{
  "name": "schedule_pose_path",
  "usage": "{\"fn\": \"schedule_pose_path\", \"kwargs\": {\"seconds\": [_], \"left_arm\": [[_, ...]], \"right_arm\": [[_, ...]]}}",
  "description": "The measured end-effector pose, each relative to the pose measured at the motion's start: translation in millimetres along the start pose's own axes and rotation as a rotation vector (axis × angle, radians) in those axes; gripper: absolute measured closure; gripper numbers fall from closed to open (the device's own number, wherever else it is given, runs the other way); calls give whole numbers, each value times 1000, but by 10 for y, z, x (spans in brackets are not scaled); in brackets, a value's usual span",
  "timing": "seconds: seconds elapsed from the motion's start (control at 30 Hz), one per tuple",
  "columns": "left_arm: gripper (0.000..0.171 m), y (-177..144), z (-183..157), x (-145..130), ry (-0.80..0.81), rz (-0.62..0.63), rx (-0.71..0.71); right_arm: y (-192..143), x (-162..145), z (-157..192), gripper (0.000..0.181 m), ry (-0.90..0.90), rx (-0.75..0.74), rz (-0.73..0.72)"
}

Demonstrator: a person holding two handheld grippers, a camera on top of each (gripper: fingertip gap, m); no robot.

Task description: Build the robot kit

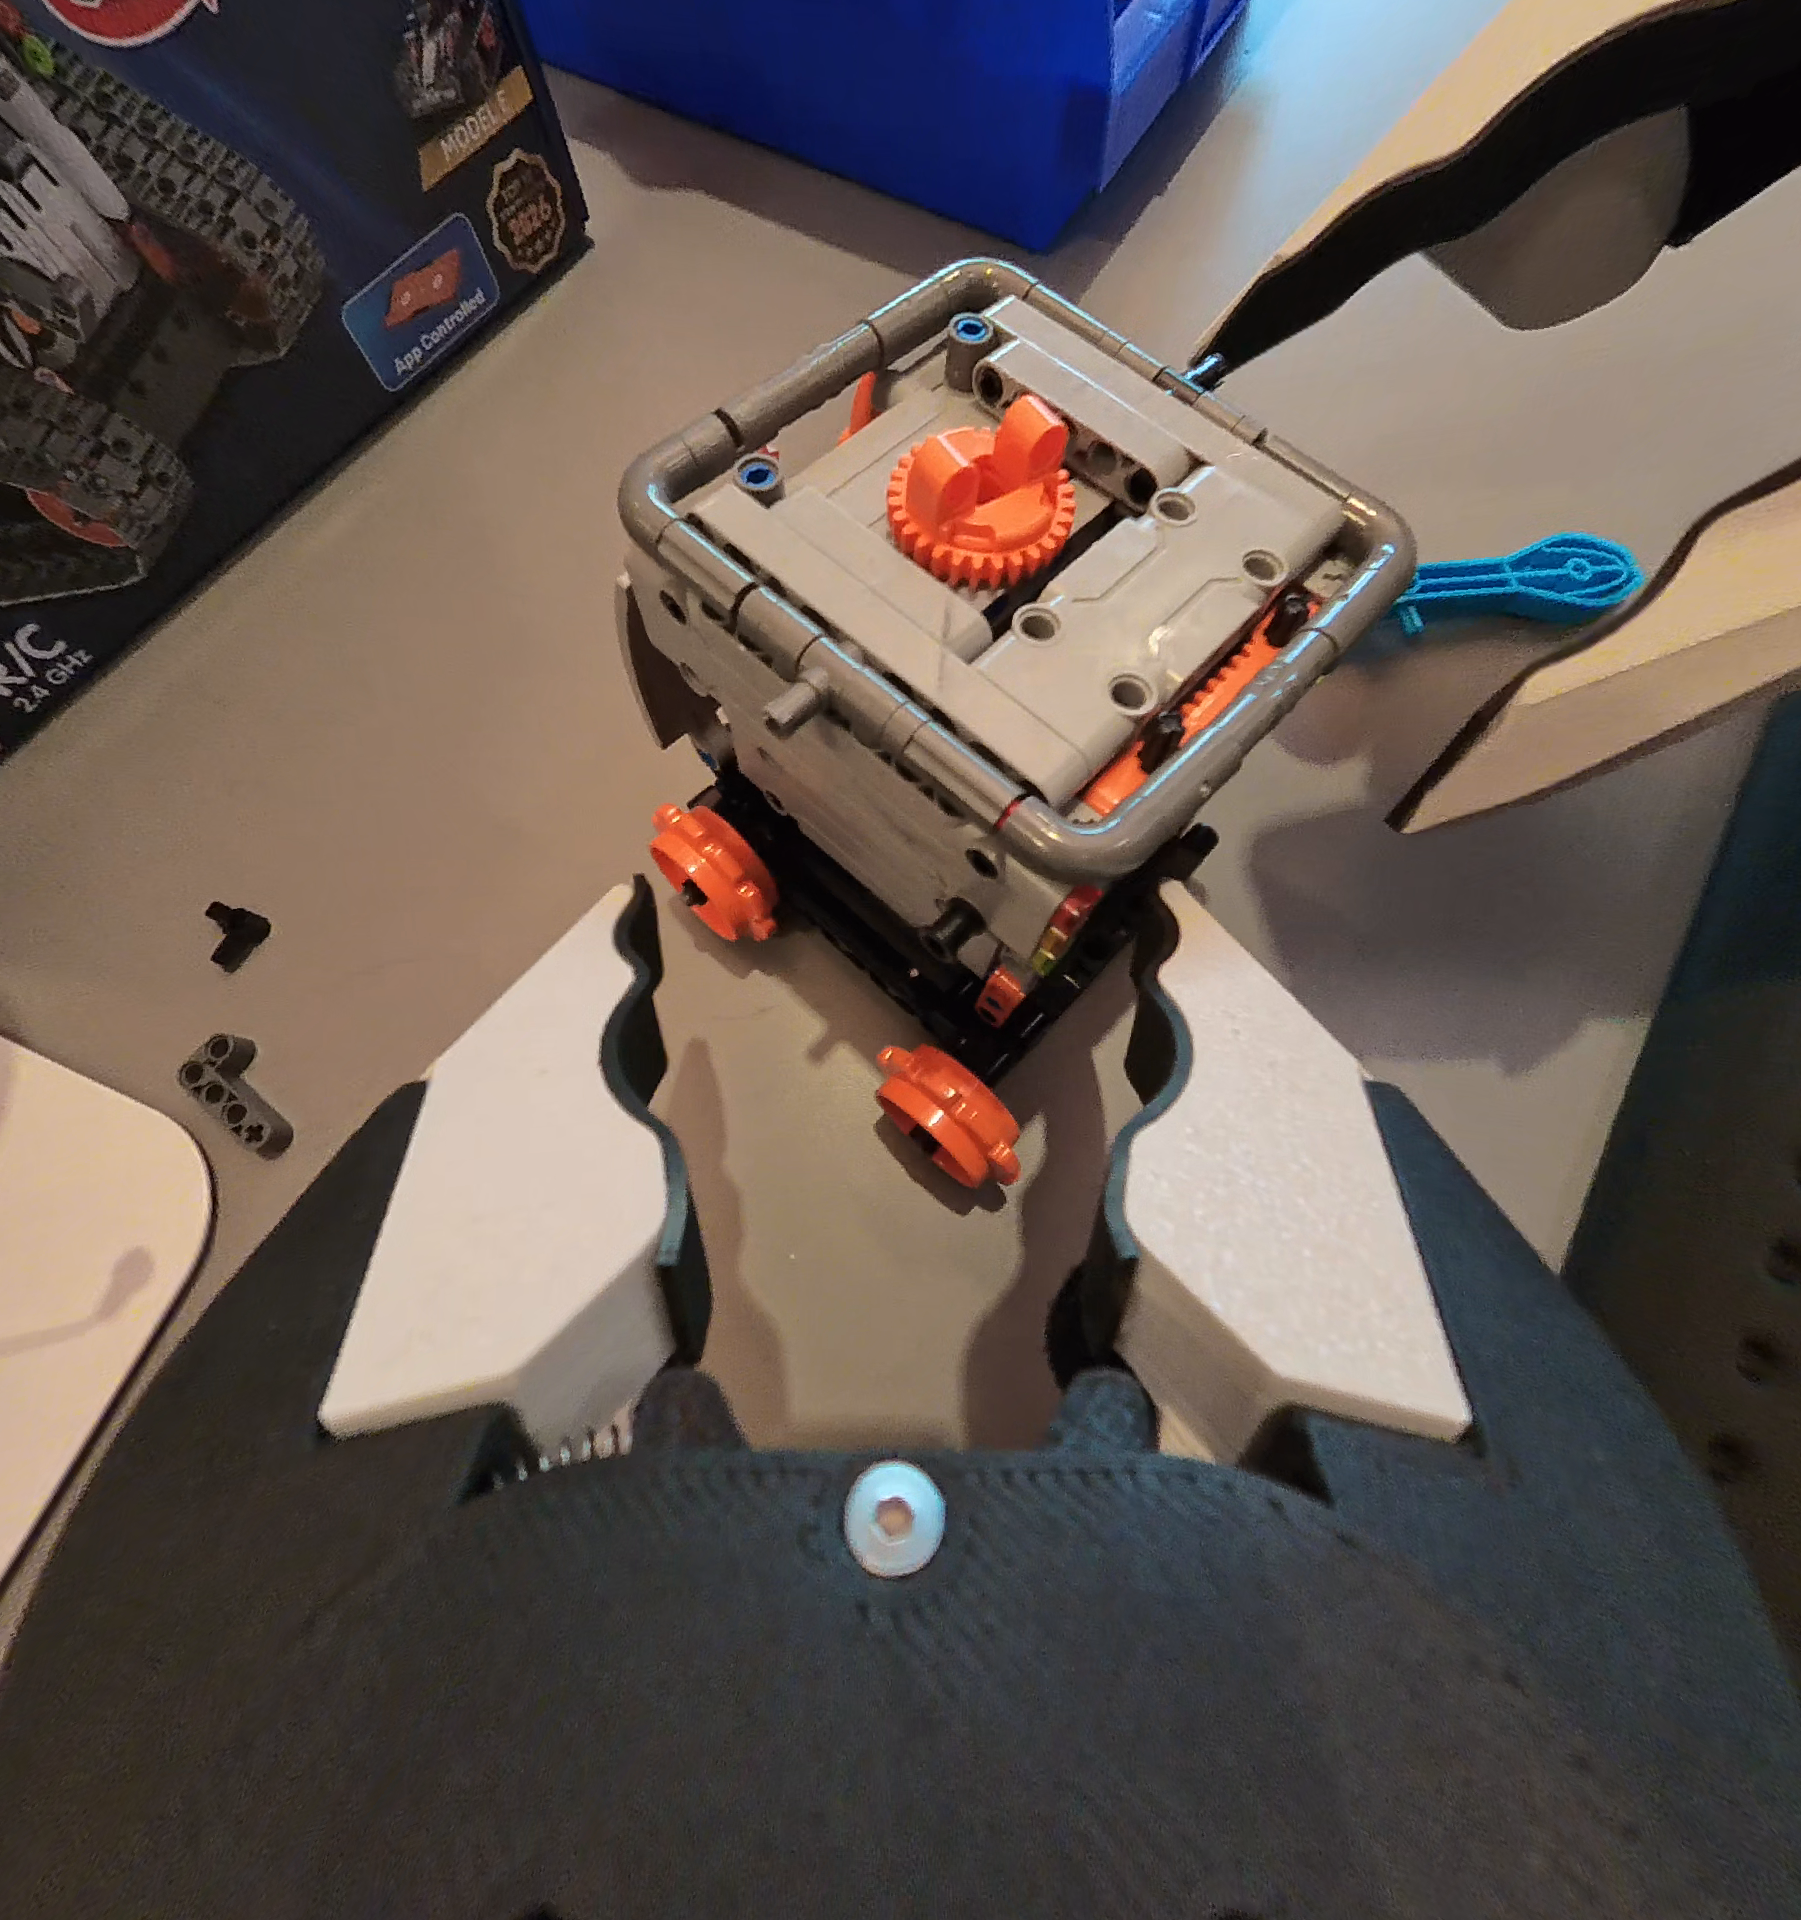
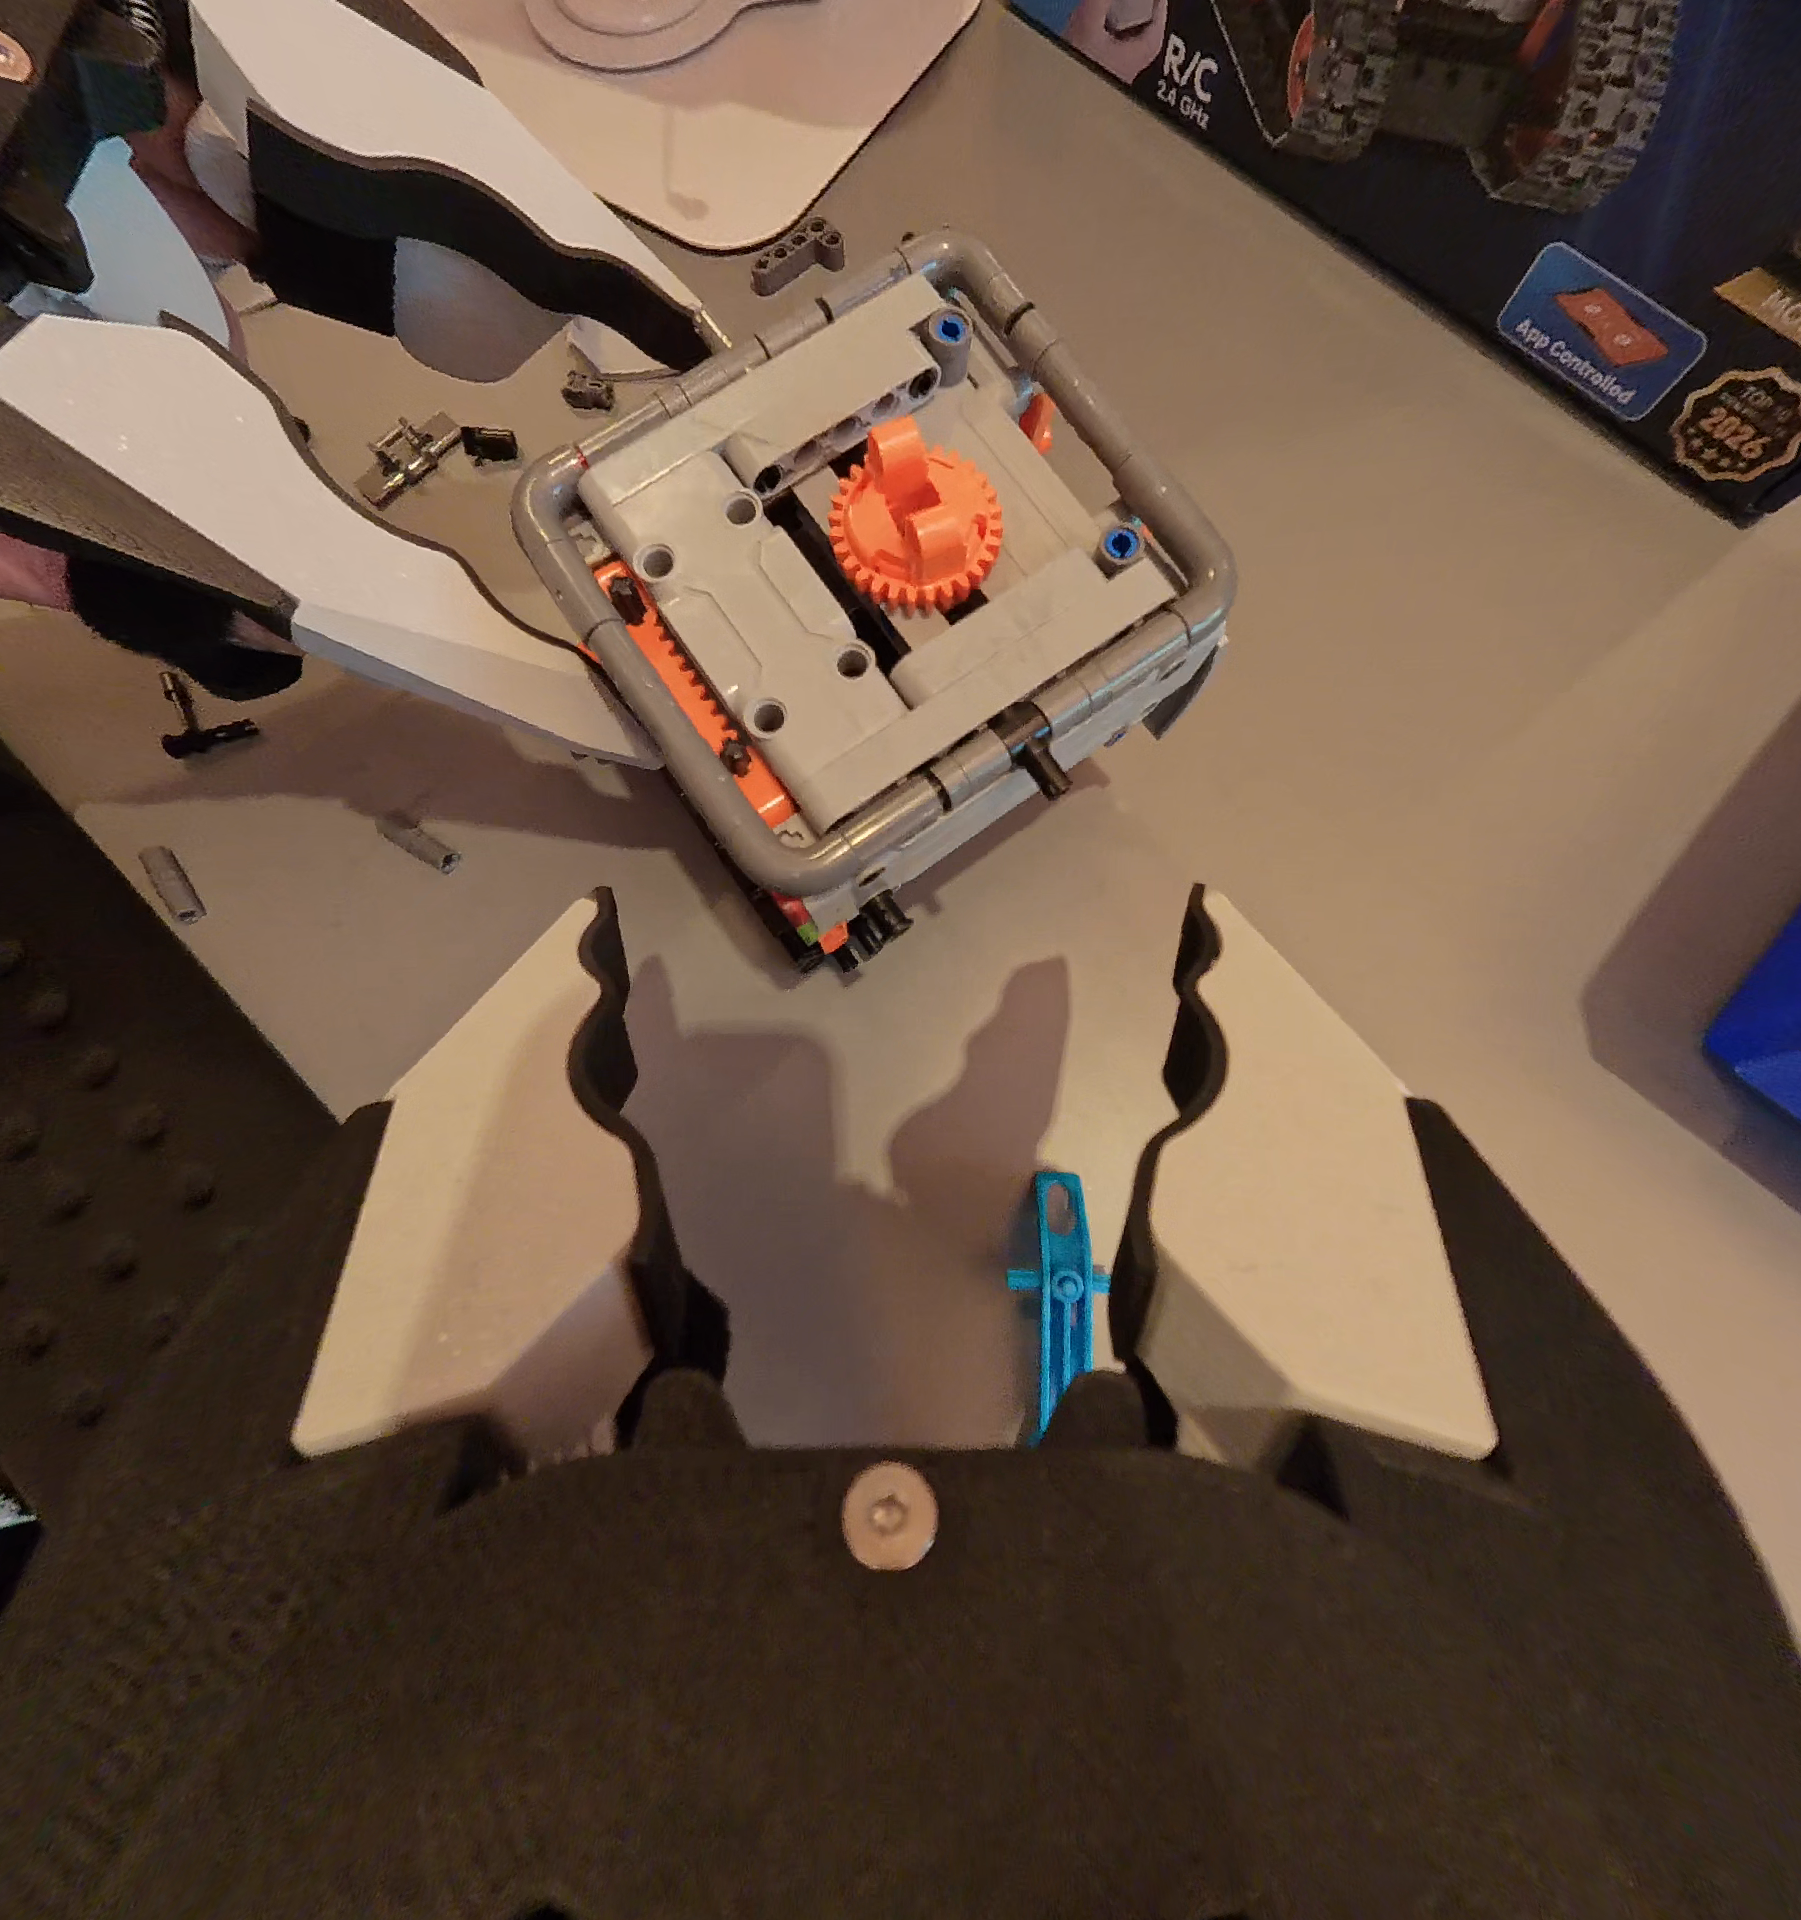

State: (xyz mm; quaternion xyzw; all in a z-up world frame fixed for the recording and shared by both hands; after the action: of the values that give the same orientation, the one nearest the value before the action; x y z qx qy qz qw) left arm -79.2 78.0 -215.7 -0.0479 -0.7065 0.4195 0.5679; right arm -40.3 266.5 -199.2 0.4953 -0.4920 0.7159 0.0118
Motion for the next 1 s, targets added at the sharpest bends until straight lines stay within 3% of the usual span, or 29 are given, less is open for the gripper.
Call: {"fn": "schedule_pose_path", "kwargs": {"seconds": [0.63, 1.0], "left_arm": [[85, 29, 81, 45, 20, 15, 25], [90, 68, 409, -12, -34, 32, 90]], "right_arm": [[77, 86, -38, 70, -93, -81, 51], [93, 96, -124, 68, -122, -92, 53]]}}
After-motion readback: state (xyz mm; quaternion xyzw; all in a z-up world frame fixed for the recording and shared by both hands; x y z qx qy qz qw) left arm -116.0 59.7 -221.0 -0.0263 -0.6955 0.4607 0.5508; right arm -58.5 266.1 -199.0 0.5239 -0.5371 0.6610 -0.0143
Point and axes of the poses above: each gripper's, where its closed fingertips meet, y out along the fingers, x out of its top, z = x × y across the jaws, the point moved 10 cm from there along -y, back along the fingers, and after that the axes turned 2 degrees about -y, right-handed, at the moved point
